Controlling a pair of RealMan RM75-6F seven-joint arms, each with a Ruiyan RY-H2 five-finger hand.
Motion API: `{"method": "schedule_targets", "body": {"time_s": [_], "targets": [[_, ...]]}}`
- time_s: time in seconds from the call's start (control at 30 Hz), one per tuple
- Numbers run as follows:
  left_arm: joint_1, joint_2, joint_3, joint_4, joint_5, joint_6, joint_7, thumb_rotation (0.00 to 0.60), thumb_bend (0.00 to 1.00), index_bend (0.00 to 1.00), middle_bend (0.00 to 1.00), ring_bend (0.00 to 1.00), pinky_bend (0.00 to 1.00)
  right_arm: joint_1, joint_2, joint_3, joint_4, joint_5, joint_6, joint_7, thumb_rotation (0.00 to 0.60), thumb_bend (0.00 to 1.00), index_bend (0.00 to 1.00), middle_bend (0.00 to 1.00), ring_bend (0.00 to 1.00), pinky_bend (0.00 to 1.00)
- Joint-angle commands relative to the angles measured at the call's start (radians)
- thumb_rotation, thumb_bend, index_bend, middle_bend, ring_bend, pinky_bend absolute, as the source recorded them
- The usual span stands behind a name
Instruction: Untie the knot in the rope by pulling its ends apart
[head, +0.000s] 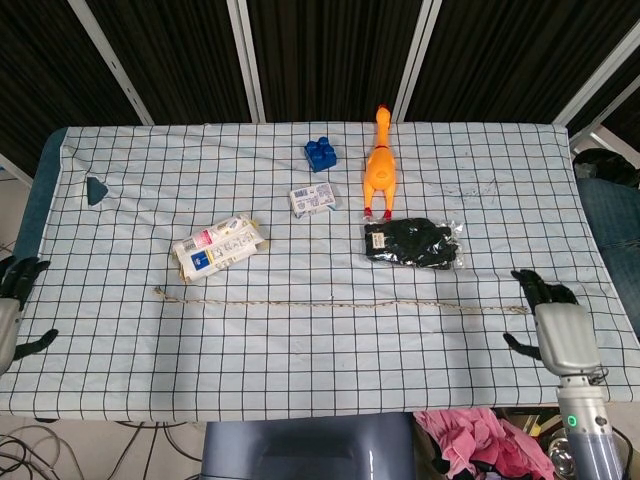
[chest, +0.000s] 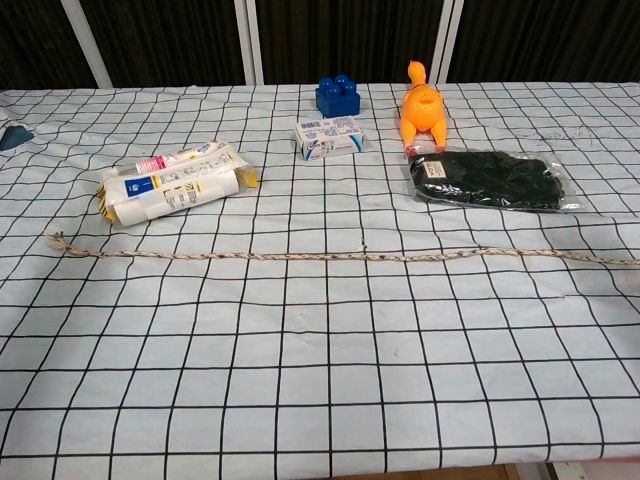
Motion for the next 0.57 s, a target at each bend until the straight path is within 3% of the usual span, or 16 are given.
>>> {"method": "schedule_targets", "body": {"time_s": [0.03, 0.23, 0.57], "targets": [[0.086, -0.082, 0.043, 0.142, 0.066, 0.07, -0.094, 0.6, 0.07, 0.17, 0.1, 0.02, 0.15, -0.061, -0.041, -0.053, 0.064, -0.065, 0.041, 0.052, 0.6, 0.08, 0.16, 0.14, 0.27, 0.23], [0.099, -0.105, 0.056, 0.198, 0.067, 0.002, -0.167, 0.6, 0.07, 0.17, 0.04, 0.0, 0.06, -0.09, -0.063, -0.047, 0.129, -0.119, 0.081, 0.09, 0.6, 0.08, 0.14, 0.14, 0.27, 0.23], [0.105, -0.109, 0.029, 0.22, 0.085, -0.022, -0.175, 0.6, 0.07, 0.17, 0.04, 0.0, 0.05, -0.1, -0.061, -0.012, 0.154, -0.073, 0.034, 0.095, 0.6, 0.08, 0.13, 0.14, 0.27, 0.23]]}}
